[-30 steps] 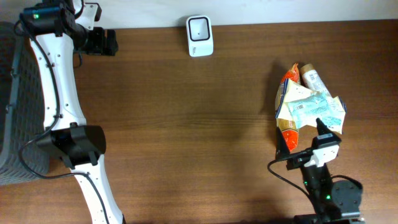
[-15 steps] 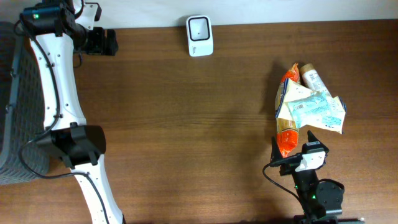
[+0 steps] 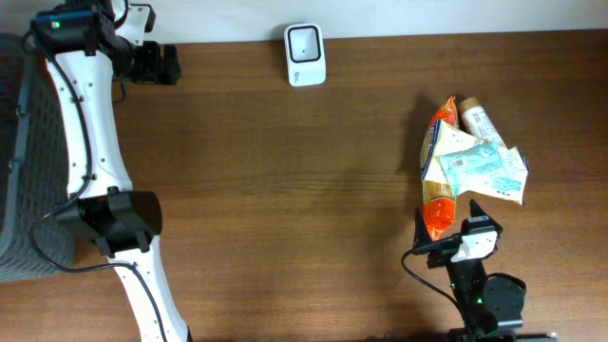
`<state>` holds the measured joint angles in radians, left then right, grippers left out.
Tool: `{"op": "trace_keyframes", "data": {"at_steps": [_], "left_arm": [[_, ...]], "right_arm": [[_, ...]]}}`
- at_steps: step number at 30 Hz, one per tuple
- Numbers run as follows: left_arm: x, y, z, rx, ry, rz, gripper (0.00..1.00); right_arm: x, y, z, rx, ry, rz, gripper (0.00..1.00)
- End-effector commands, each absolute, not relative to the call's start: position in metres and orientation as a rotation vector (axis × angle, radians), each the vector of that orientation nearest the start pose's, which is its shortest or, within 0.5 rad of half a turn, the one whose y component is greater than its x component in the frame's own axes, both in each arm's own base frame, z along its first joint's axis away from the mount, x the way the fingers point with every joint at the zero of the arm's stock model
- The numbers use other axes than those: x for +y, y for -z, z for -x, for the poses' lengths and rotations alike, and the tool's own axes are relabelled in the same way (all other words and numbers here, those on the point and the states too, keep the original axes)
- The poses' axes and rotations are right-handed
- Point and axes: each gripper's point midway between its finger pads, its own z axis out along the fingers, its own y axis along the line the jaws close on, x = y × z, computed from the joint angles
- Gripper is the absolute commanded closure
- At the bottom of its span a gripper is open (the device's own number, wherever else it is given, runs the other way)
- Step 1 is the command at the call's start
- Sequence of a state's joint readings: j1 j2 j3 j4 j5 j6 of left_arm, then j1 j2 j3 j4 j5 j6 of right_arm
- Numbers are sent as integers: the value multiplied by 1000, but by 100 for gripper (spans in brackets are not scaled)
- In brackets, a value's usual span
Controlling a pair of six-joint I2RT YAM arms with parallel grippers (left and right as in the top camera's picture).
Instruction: Scan the item barcode
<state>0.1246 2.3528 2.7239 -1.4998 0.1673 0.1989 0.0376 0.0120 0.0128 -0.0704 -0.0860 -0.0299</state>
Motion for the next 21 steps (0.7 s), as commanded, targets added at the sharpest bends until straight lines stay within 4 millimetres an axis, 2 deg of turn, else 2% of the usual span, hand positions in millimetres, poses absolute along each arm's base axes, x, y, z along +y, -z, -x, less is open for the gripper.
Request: {"op": "trace_keyframes", "data": {"at_steps": [1,2,3,5,6,7,9,11,12,14,17,19,21], "left_arm": [[-4,-292,-495,2538,124,-267,1],[-15,-307,-482,2515,128,-296,1],[-35,-326,-456,2496,142,-348,1],[-61,-328,-413,2528,171,-434,1],[-60,-325,-398,2533,83,-460,1],[-63,-325,-389,2526,75,-473,1],[-64,-333,-390,2432,69,-465,1],[-66,-344,-410,2214,31,-471,1],[-67,-339,-413,2107,13,-469,1],[-64,-315,-398,1942,-6,-441,1],[-57,-267,-351,1762,-26,-409,1],[-49,-230,-309,1644,-45,-380,1],[-46,-208,-285,1603,-48,-373,1]], "right_arm": [[24,-158,-245,1638,-78,111,1],[24,-158,-245,1638,-78,111,2],[24,-158,-245,1638,-78,111,1],[24,-158,-245,1638,-78,111,1],[24,-158,-245,1638,-78,111,1],[24,-158,-245,1638,-78,111,1],[24,-158,-245,1638,-78,111,1],[24,-158,-245,1638,-78,111,1],[24,-158,-245,1638,-78,111,1],[24,-158,-245,1638,-78,111,1],[24,-158,-245,1638,-78,111,1],[24,-158,-245,1638,-78,111,1],[24,-158,-245,1638,-78,111,1]]}}
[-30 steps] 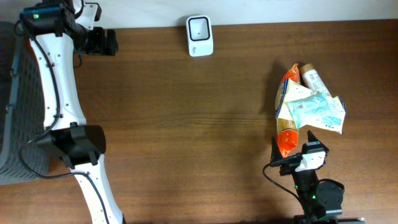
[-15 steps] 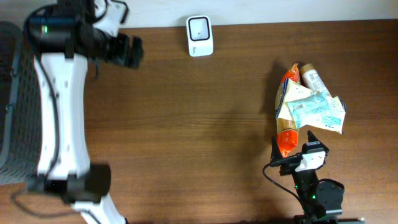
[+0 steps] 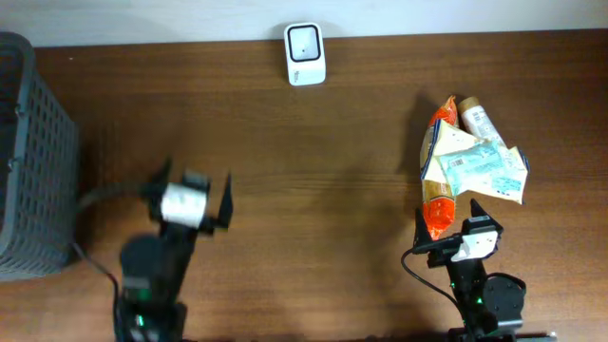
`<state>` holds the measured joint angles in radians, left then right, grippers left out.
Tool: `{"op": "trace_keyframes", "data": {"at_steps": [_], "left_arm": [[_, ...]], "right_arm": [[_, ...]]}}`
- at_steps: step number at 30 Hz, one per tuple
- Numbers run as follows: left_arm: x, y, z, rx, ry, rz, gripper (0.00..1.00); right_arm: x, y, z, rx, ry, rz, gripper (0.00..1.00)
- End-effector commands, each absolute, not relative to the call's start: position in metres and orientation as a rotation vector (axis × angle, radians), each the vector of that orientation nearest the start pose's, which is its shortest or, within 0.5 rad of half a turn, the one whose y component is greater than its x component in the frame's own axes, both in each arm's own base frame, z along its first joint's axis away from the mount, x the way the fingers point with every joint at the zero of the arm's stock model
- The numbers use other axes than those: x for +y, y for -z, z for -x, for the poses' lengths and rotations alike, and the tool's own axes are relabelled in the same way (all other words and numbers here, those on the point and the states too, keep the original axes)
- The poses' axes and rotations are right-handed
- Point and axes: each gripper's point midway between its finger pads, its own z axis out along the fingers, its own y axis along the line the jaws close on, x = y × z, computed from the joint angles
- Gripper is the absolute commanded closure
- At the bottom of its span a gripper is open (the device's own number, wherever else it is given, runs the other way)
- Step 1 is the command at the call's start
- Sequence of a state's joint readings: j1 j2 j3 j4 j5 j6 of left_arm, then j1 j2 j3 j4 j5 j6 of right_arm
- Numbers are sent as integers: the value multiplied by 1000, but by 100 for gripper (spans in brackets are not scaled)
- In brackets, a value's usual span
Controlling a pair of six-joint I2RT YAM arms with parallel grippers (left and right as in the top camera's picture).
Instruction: Scan the item barcode
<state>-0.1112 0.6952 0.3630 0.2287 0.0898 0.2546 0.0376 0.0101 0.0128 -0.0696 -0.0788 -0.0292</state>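
Note:
A white barcode scanner stands at the table's far edge. At the right lies a pile of items: a long orange and cream packet, a pale teal packet with a printed label lying over it, and a small bottle behind. My right gripper is open at the near end of the orange packet, one finger on each side of its tip. Low on the left, my left gripper is blurred, open and holding nothing.
A dark grey mesh basket fills the left edge of the table. A black cable trails from the left arm toward the basket. Bare brown tabletop lies between the left gripper, the scanner and the pile.
The left arm was stretched out with its gripper at the far left near the basket's top. Now it is folded back, gripper low on the left over the table. The right gripper and pile are unchanged.

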Motion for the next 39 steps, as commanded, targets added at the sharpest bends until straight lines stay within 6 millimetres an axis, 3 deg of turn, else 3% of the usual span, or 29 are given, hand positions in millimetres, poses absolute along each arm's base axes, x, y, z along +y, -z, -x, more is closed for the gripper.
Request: {"op": "trace_keyframes", "data": {"at_steps": [1,4,10,39], "left_arm": [[-44,-198,-274,1576,-58,-363,1],[-38,-184,-258,1507,-97,-346,1],[-24,-157,-247,1620,-150,-311,1],[-23,-156,-245,1624,-154,-307,1]], "right_arm": [[24,-158,-245,1638,-78,111,1],[24,-158,-245,1638,-78,111,1],[24,-158,-245,1638,-78,111,1],[24,-158,-245,1638,-78,111,1]]}}
